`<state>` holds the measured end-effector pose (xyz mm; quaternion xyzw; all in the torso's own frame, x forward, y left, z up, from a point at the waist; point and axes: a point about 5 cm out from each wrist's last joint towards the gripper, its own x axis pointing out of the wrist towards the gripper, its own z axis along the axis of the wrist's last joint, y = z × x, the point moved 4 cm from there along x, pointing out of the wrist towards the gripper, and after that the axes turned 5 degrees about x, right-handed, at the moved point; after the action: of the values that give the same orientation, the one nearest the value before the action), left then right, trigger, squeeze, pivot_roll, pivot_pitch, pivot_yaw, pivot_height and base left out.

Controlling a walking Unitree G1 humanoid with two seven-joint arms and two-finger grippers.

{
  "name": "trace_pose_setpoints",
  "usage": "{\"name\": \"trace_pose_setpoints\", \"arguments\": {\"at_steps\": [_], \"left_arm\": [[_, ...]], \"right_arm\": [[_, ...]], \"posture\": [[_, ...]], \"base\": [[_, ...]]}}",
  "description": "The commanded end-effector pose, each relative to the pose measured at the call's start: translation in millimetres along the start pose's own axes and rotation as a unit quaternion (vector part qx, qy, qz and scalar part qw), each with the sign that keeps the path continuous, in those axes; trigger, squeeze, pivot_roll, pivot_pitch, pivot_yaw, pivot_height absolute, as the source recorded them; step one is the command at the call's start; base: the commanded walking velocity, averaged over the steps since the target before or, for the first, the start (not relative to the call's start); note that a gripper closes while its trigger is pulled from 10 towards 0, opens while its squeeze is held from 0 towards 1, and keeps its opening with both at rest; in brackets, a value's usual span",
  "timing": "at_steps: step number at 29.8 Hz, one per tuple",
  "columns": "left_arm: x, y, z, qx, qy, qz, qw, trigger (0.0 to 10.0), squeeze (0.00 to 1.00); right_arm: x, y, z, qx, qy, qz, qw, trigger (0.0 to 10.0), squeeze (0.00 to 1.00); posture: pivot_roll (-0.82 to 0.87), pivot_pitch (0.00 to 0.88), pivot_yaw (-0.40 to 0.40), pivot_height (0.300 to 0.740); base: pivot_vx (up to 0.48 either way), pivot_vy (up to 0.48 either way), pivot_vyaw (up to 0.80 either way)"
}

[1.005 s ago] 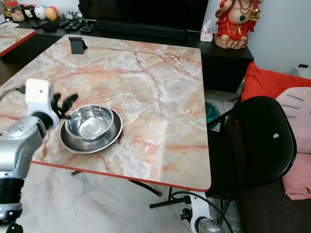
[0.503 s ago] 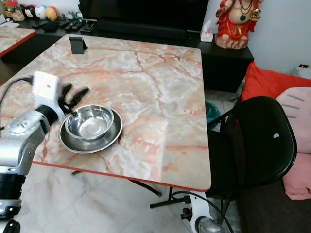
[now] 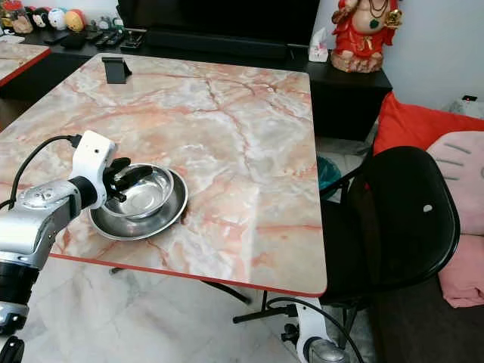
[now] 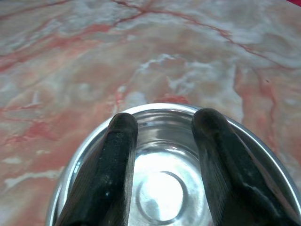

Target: Setting the table

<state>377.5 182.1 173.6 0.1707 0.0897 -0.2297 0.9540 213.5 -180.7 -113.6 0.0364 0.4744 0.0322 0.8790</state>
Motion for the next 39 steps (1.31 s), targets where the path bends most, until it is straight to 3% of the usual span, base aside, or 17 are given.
{"name": "trace_pose_setpoints", "arguments": {"at_steps": [1, 9, 15, 16, 18, 21, 25, 39], "left_arm": [[-1.0, -6.0, -5, 0.012, 0.017, -0.019, 1.000, 10.0, 0.00], [-2.4, -11.7, -12, 0.034, 0.044, -0.041, 0.998, 10.0, 0.00], [-3.2, -7.6, -15, 0.052, 0.051, -0.027, 0.997, 10.0, 0.00], [-3.8, -4.6, -19, 0.088, 0.069, -0.022, 0.993, 10.0, 0.00], [-4.4, -2.4, -23, 0.118, 0.087, -0.017, 0.989, 10.0, 0.00], [-3.5, -3.8, -21, 0.110, 0.080, -0.022, 0.990, 10.0, 0.00], [-3.7, -4.5, -25, 0.135, 0.095, -0.026, 0.986, 10.0, 0.00], [-2.6, -3.9, -34, 0.179, 0.119, -0.027, 0.976, 10.0, 0.00]], "right_arm": [[0.0, -1.2, 3, -0.002, -0.003, -0.001, 1.000, 10.0, 0.00], [0.0, -0.6, 2, -0.001, -0.002, 0.000, 1.000, 10.0, 0.00], [0.1, -0.2, 2, 0.000, -0.002, 0.001, 1.000, 10.0, 0.00], [0.1, 0.0, 2, -0.001, -0.001, 0.001, 1.000, 10.0, 0.00], [0.2, 0.2, 2, -0.001, -0.001, 0.001, 1.000, 10.0, 0.00], [0.3, 0.8, 2, -0.001, -0.001, 0.002, 1.000, 10.0, 0.00], [0.4, 1.3, 2, -0.018, 0.000, 0.005, 1.000, 10.0, 0.00], [0.3, -0.7, 1, 0.005, -0.004, -0.011, 1.000, 10.0, 0.00]], "posture": [[0.08, 0.000, -0.047, 0.740], [0.07, 0.000, -0.041, 0.740], [0.07, 0.000, -0.039, 0.740], [0.08, 0.000, -0.038, 0.740], [0.08, 0.000, -0.037, 0.740], [0.07, 0.000, -0.035, 0.740], [0.07, 0.000, -0.034, 0.740], [0.07, 0.000, -0.031, 0.740]], "base": [[0.000, 0.000, 0.00], [0.000, 0.000, 0.00], [0.000, 0.000, 0.00], [0.000, 0.000, 0.00], [0.000, 0.000, 0.00], [0.000, 0.000, 0.00], [0.000, 0.000, 0.00], [0.000, 0.000, 0.00]]}}
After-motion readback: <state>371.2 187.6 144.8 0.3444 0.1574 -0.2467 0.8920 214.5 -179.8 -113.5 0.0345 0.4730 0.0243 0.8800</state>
